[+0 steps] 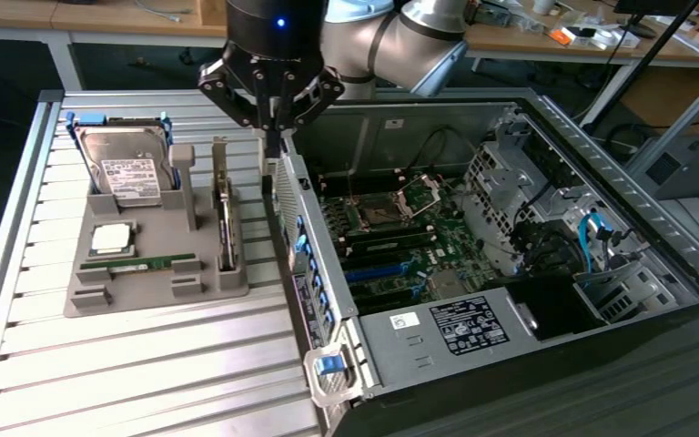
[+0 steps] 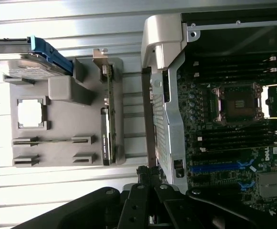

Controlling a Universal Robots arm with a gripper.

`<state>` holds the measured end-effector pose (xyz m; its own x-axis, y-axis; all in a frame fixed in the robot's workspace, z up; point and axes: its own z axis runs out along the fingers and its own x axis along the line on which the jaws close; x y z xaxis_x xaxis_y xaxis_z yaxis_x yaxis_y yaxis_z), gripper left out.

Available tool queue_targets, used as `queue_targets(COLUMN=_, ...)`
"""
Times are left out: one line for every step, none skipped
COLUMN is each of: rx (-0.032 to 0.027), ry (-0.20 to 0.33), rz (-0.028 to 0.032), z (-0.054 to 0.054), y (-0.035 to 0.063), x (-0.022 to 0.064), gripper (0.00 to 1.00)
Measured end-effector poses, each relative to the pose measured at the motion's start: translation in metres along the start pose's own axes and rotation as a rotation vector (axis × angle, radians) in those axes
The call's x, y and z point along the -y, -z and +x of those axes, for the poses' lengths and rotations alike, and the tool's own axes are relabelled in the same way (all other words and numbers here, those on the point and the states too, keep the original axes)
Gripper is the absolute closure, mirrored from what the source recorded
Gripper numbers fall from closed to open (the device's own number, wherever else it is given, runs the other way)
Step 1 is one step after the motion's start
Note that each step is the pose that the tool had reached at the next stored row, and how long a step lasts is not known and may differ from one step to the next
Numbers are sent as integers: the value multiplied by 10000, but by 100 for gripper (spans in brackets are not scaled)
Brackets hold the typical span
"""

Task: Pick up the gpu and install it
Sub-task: 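Reach for the gpu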

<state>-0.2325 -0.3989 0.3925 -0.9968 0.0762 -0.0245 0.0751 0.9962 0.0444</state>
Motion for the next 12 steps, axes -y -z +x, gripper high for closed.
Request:
queue_targets(rx=0, ry=0, rz=0, z=4, y=0, x=0, gripper=89)
queue_targets(rx=0, ry=0, rz=1, z=7, y=0, x=1, gripper=89)
queue_targets(rx=-1, ry=0, rz=1, z=16, y=1, x=1, gripper=89)
queue_targets(rx=0, ry=0, rz=0, z=20, y=1, x=1, gripper=89)
queue_targets(rx=0, ry=1, rz=0, z=23, y=1, x=2, gripper=89)
queue_targets(rx=0, ry=1, rz=1, z=26, y=1, x=2, gripper=89)
queue_targets(rx=0, ry=0, rz=0, z=30, y=1, x=2, gripper=89)
queue_targets(rx=0, ry=1, rz=0, z=33, y=1, x=2, gripper=89)
queue_targets(rx=1, ry=1, rz=0, z=37, y=1, x=3, gripper=89)
queue_targets(rx=0, ry=0, rz=0, z=43, y=1, x=3, gripper=89)
queue_targets(rx=0, ry=1, rz=0, z=46, y=1, x=4, gripper=89)
queue_targets(rx=0, ry=0, rz=0, z=53, y=1, x=4, gripper=89)
